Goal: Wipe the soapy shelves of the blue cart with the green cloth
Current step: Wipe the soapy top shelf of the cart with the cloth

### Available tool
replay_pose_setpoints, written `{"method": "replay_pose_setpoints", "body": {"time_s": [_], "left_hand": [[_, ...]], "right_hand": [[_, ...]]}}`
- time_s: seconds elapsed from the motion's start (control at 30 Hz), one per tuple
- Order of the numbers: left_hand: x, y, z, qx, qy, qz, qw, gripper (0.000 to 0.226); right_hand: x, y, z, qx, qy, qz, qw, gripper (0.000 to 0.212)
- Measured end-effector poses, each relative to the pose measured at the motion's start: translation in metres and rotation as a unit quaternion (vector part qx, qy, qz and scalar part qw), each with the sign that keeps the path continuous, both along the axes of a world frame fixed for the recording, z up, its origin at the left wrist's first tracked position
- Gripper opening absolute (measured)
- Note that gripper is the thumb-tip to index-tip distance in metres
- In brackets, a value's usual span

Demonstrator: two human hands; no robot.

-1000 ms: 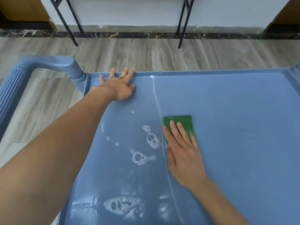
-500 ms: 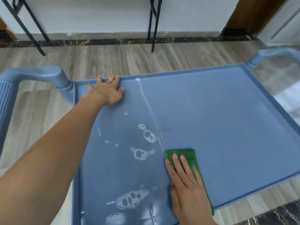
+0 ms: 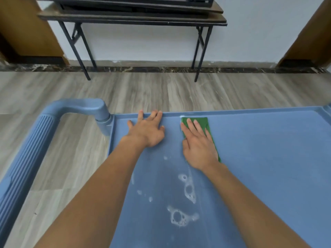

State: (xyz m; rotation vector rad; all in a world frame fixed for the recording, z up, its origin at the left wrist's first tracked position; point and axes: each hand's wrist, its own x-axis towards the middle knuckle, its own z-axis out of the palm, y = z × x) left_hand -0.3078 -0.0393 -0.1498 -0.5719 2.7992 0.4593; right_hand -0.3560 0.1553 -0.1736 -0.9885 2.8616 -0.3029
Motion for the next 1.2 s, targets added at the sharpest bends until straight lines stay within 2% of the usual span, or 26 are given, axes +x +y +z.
{"method": "replay_pose_setpoints", "body": {"time_s": [0.13, 0.3, 0.53, 0.67, 0.8, 0.97, 1.2], "left_hand": [[0.001, 0.001, 0.000, -0.010, -0.003, -0.002, 1.000, 0.067], [-0.001, 0.004, 0.002, -0.019, -0.016, -0.003, 1.000, 0.067], [-0.001, 0.003, 0.010, -0.018, -0.043, -0.006, 0.999, 0.064], [-0.002, 0.004, 0.008, -0.021, -0.050, -0.005, 0.999, 0.065], [-0.005, 0.000, 0.005, -0.024, -0.057, -0.015, 0.998, 0.065], [-0.004, -0.006, 0.005, -0.029, -0.059, -0.021, 0.998, 0.066], [-0.002, -0.004, 0.004, -0.041, -0.053, -0.030, 0.997, 0.067]], "right_hand": [[-0.022, -0.019, 0.002, -0.003, 0.008, 0.016, 1.000, 0.061], [-0.003, 0.002, -0.002, 0.007, 0.006, 0.034, 0.999, 0.060], [0.083, 0.123, -0.006, -0.052, -0.002, 0.112, 0.992, 0.055], [0.118, 0.193, 0.003, -0.008, 0.004, 0.063, 0.998, 0.054], [0.154, 0.238, 0.012, 0.001, -0.031, 0.001, 1.000, 0.056], [0.213, 0.234, 0.022, -0.019, -0.030, -0.072, 0.997, 0.056], [0.263, 0.185, 0.020, -0.029, 0.003, -0.069, 0.997, 0.062]]}}
